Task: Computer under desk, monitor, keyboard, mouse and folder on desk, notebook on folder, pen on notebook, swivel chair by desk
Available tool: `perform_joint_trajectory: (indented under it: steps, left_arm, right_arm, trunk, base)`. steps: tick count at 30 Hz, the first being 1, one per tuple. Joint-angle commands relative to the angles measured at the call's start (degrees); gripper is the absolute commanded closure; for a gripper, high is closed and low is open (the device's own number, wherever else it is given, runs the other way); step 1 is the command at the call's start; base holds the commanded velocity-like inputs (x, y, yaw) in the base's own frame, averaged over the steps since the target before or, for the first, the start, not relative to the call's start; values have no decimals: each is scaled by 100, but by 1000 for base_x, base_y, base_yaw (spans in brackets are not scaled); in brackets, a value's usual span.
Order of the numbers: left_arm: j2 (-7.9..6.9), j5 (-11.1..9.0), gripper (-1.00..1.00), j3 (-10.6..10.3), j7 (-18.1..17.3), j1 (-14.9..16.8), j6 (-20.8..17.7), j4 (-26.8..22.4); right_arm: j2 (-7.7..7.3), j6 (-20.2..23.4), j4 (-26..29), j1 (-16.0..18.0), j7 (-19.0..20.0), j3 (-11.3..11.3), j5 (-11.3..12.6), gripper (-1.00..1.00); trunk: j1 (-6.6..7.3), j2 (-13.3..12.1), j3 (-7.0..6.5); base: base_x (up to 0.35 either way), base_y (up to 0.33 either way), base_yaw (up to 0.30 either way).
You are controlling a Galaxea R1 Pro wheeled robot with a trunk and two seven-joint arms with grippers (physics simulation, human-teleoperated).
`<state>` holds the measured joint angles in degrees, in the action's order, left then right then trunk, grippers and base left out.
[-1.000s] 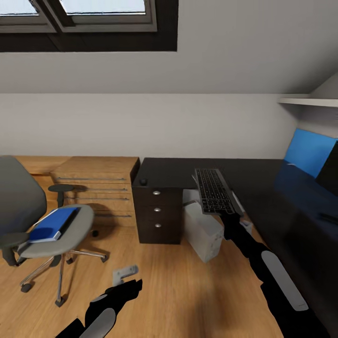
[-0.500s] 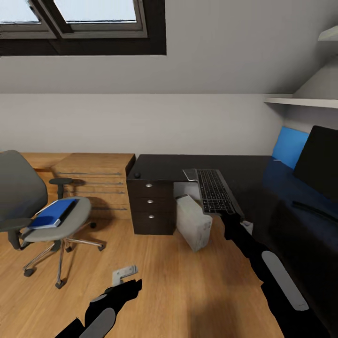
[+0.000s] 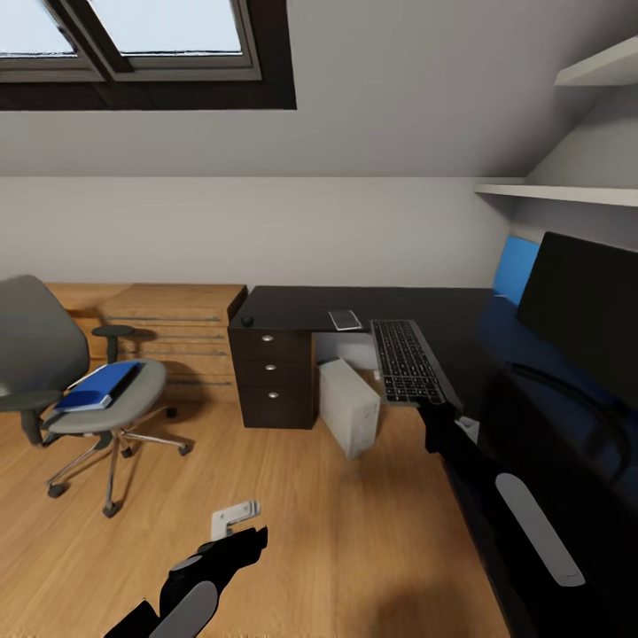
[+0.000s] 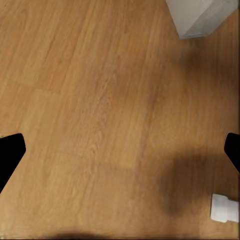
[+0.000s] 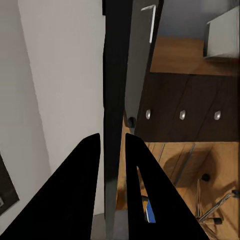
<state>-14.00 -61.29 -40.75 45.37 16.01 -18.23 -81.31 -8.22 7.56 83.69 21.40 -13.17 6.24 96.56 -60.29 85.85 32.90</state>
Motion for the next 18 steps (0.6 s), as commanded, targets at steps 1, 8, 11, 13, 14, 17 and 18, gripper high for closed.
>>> perform_joint_trajectory:
  steps: [1, 8, 11, 13, 14, 17, 18]
  left_arm:
    - [-5, -23, -100, -11, 41, 7, -14, -11]
    - [-14, -23, -100, -11, 42, 7, 3, -10]
    - [-15, -23, -100, -11, 42, 7, 4, -8]
    - [-16, -22, -100, -11, 42, 7, 12, -10]
    - [-16, -22, -100, -11, 42, 7, 14, -10]
    - [-20, -10, -100, 58, 42, 7, 20, -10]
    - [-21, -6, -100, 87, 42, 7, 20, -11]
  right_arm:
    - [-4, 0, 4, 3, -17, -4, 47, 100]
    - [6, 11, -187, 3, -18, -373, 59, 100]
    - [20, 9, -241, 3, -12, -387, 80, 100]
    - [35, 0, -318, 5, 1, -390, 75, 100]
    - [36, -2, -352, 5, 4, -390, 75, 100]
    - [60, -8, -598, 3, 24, -388, 73, 100]
    - [69, -8, -621, 4, 27, -387, 73, 100]
  trunk:
    - [3, 4, 6]
    - [3, 4, 6]
    - [3, 4, 6]
    - [3, 4, 6]
    - [3, 4, 6]
    - [3, 4, 6]
    - [3, 4, 6]
  base:
    - [-244, -256, 0]
    - [-181, -293, 0]
    - [-138, -314, 0]
    - [-104, -321, 0]
    - [-59, -329, 0]
    - [-19, -340, 0]
    - [-6, -336, 0]
